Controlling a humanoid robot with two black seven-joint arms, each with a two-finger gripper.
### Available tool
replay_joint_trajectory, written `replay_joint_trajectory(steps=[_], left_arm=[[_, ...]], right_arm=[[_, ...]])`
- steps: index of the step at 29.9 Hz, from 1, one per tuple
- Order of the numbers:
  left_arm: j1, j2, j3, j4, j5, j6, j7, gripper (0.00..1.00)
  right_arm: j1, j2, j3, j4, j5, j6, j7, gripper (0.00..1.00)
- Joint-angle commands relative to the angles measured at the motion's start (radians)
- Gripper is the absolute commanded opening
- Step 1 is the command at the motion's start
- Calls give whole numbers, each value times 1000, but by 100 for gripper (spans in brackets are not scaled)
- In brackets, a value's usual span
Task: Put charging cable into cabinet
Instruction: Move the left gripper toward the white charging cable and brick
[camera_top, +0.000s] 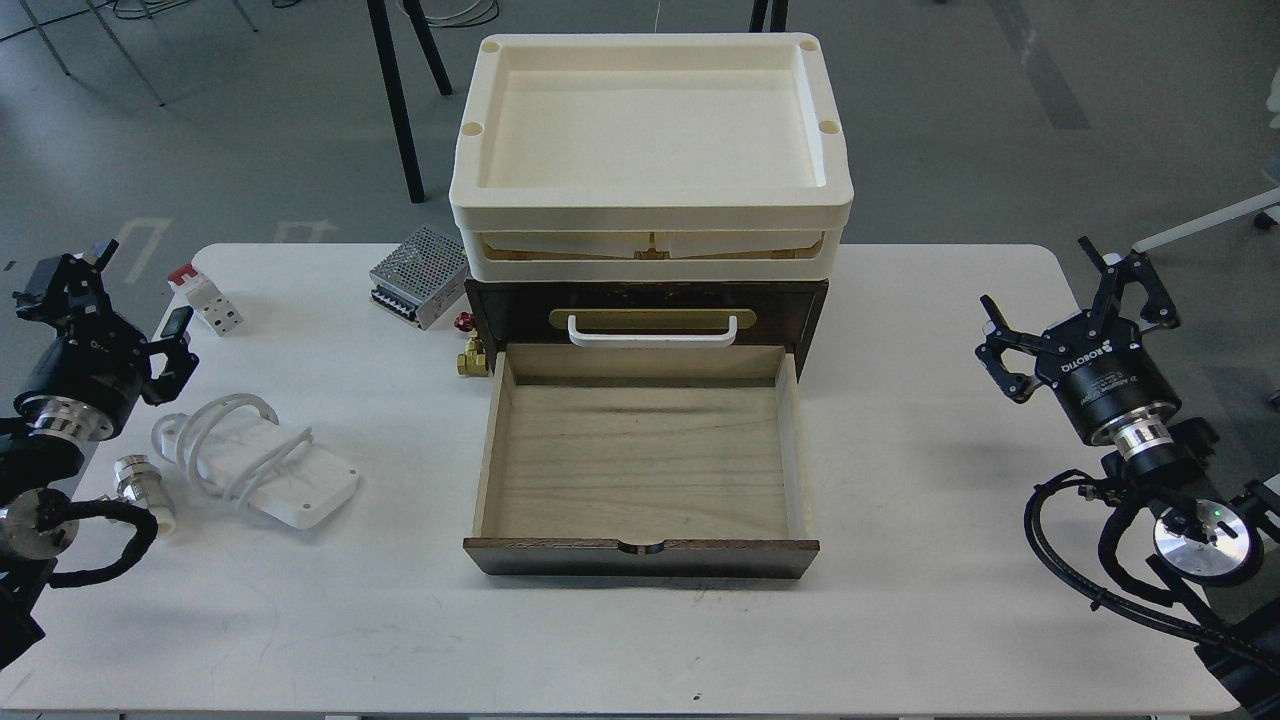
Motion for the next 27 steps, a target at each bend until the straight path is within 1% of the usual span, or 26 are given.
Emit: replay_joint_trajectory(steps=[1, 6, 9, 14, 16, 19, 22, 25, 26, 27], left_arm=[[2, 0, -1, 1, 0, 0, 0, 100], [-17, 4, -6, 0, -1, 0, 0, 100], [-23, 29, -6, 0, -3, 0, 0, 100], [-75, 185, 13, -3, 44, 0, 0, 99], [-90, 257, 11, -3, 133, 0, 0, 98], [-190, 346, 13, -3, 344, 0, 0, 95], [-288, 365, 11, -12, 581, 0, 0, 92], [-372, 397, 11, -22, 731, 0, 0, 87], [-395, 414, 11, -29, 767, 0, 0, 87], [-414, 425, 11, -38, 788, 0, 0, 90]], right_arm=[[0, 0, 0, 0, 0, 0, 0, 99], [0, 0, 0, 0, 0, 0, 0, 99], [0, 0, 0, 0, 0, 0, 0, 99], [2, 0, 0, 0, 0, 0, 0, 99], [2, 0, 0, 0, 0, 0, 0, 99], [2, 0, 0, 0, 0, 0, 0, 99], [2, 0, 0, 0, 0, 1, 0, 99], [2, 0, 0, 0, 0, 1, 0, 99], [2, 0, 0, 0, 0, 1, 0, 99], [2, 0, 0, 0, 0, 3, 0, 99]])
